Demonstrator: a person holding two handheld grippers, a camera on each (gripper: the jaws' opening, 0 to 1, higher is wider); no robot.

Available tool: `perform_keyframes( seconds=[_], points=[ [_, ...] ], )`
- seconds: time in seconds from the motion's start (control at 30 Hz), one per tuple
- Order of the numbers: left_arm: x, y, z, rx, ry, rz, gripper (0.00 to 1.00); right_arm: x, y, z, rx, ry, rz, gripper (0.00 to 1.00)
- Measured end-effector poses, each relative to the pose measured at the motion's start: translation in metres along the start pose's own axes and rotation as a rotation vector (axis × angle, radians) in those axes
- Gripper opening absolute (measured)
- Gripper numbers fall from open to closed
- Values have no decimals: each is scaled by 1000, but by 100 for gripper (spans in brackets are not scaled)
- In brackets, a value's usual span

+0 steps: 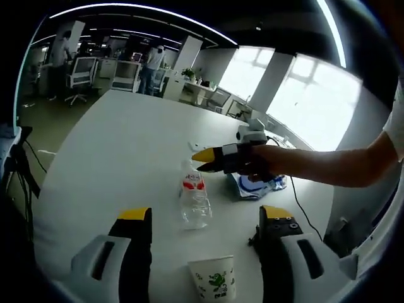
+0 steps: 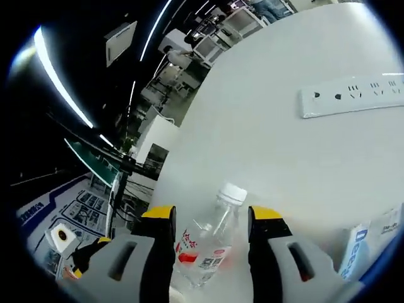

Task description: Arrange the tabletop items into an orderly group along one side of the table until the central work area is clear of visible clutter.

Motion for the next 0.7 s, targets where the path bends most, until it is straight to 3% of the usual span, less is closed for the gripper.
perform_keyframes(
  seconds=[0.1,0.23,0.7],
  points=[
    [1,-2,1,-1,9,-4,70,0,4,3,-7,-10,3,43],
    [3,-5,4,-3,15,-10,70,-1,4,6,-7,-11,67,40],
    [0,-11,8,-20,15,-13,69,-7,12,24,-5,-13,116,36]
  ],
)
Point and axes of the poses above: the point that each gripper's makers call its tool centre point, and the gripper's own axes: z roughly forward along the fingers, y roughly to its right, x roughly out of its top, the point moved 4 cm from there along -z, roughly backward along the fingers, and after that the axes turned 15 degrees about y, right-handed, at the moved point
